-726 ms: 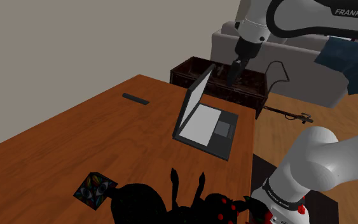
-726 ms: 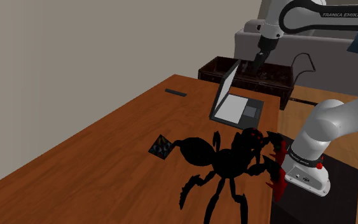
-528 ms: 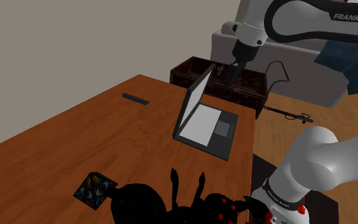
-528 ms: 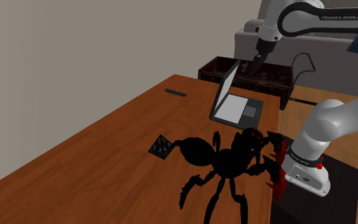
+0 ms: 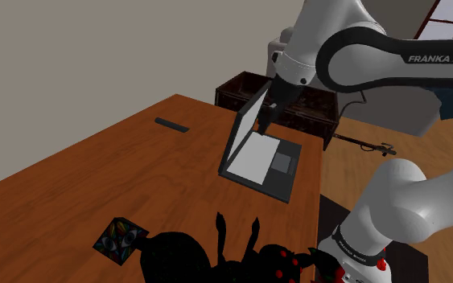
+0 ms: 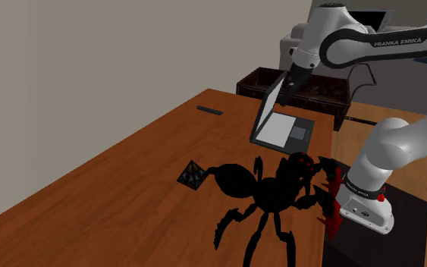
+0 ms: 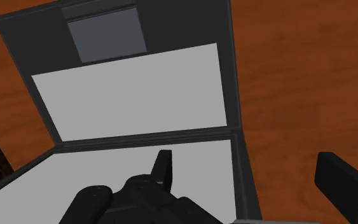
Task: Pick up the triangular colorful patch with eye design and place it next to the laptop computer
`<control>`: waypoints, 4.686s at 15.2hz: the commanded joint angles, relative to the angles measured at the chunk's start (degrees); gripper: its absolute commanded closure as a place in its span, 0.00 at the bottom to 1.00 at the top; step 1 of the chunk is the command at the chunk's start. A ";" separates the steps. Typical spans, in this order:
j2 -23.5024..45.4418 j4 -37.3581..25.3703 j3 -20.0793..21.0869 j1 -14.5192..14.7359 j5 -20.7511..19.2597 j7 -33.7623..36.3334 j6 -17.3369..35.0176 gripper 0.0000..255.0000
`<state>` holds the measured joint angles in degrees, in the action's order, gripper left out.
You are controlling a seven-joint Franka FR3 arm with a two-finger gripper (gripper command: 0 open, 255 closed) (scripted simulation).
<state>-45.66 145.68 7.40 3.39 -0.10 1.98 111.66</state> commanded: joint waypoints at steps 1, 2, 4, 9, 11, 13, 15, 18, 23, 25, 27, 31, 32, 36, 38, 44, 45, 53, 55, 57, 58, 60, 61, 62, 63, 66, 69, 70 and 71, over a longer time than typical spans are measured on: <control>0.98 1.68 1.89 1.01 1.41 2.11 3.87 0.00; 1.66 2.26 2.91 1.51 2.07 3.18 5.67 0.00; 3.28 3.17 5.01 2.45 3.29 5.34 9.34 0.00; 8.86 4.03 10.72 4.09 5.47 10.94 18.79 0.00; 11.64 3.79 13.20 4.34 5.81 13.37 22.58 0.00; 14.67 3.21 15.83 4.26 5.72 15.97 26.30 0.00; 17.92 2.31 18.67 3.78 5.08 18.83 29.91 0.00; 23.10 0.34 23.46 2.07 2.79 23.82 34.99 0.00; 32.63 -4.60 33.43 -4.07 -6.93 35.79 41.91 0.00; 37.07 -7.31 38.27 -7.82 -14.24 42.87 43.64 0.00; 42.41 -10.68 42.89 -11.45 -24.60 51.99 44.16 0.00; 54.94 -19.28 43.38 -8.76 -47.09 70.35 40.74 0.00; 57.59 -21.47 42.07 -6.45 -50.92 73.42 39.72 0.00; 62.69 -25.35 38.97 -2.19 -57.37 78.08 38.41 0.00; 64.56 -26.38 37.79 -1.17 -59.54 79.33 38.36 0.00; 67.78 -28.28 35.74 0.58 -63.00 81.28 38.32 0.00; 67.78 -28.28 35.74 0.58 -63.00 81.28 38.32 0.00; 67.77 -28.29 35.76 0.58 -62.98 81.27 38.30 1.00; 67.78 -28.29 35.76 0.59 -62.98 81.27 38.30 1.00; 67.80 -28.28 35.73 0.61 -63.03 81.32 38.31 1.00; 67.78 -28.26 35.74 0.64 -63.05 81.37 38.30 1.00; 67.23 -28.24 36.27 0.15 -61.98 80.43 38.11 1.00; 66.68 -28.22 36.79 -0.28 -60.95 79.58 37.90 1.00; 66.13 -28.21 37.31 -0.71 -59.92 78.72 37.68 1.00; 65.59 -28.21 37.83 -1.14 -58.88 77.87 37.45 1.00; 63.98 -28.29 39.38 -2.44 -55.78 75.31 36.73 1.00; 62.39 -28.50 40.90 -3.72 -52.66 72.75 35.94 1.00; 61.87 -28.59 41.40 -4.14 -51.62 71.90 35.67 1.00; 61.35 -28.70 41.89 -4.56 -50.59 71.06 35.38 1.00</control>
<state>16.15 117.25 48.76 -0.80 -51.83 73.99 147.46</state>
